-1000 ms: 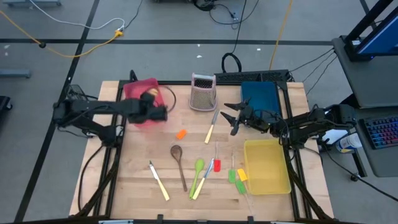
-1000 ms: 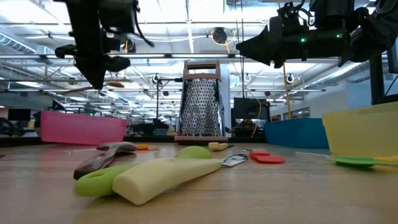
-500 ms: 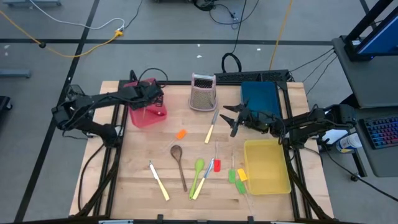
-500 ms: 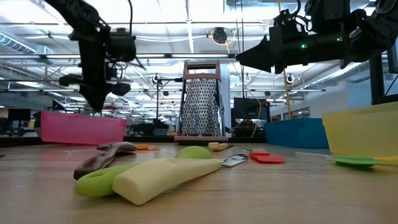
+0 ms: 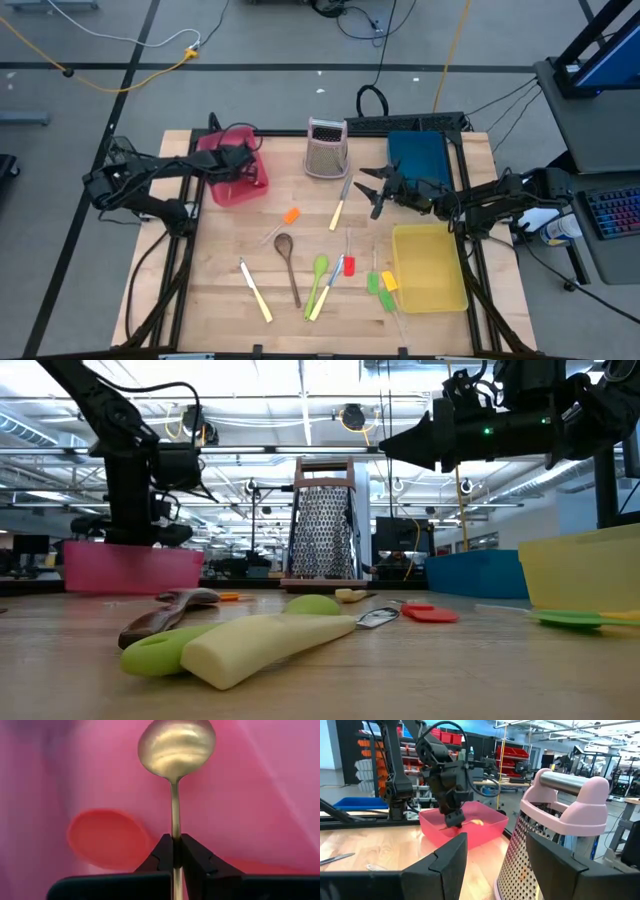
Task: Pick & Place Kitchen Items
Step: Put the gold serving spoon into the pink bin
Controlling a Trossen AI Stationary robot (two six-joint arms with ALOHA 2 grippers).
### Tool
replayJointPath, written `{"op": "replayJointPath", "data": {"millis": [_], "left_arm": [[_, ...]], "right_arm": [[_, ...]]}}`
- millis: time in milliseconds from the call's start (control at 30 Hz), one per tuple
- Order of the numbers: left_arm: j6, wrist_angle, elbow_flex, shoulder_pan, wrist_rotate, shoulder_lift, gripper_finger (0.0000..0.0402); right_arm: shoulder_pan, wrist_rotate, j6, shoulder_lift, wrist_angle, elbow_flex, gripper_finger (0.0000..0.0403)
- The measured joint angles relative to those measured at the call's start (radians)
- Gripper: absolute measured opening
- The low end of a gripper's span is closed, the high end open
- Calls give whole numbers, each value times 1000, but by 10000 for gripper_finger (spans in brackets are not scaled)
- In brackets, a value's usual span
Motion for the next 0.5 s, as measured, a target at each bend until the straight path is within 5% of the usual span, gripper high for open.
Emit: {"op": "replayJointPath", "data": {"millis": [500], "left_arm": [[212,61,-27,-132,98,0,20]], "right_arm": [[0,0,1,0,-22,0,196]]}}
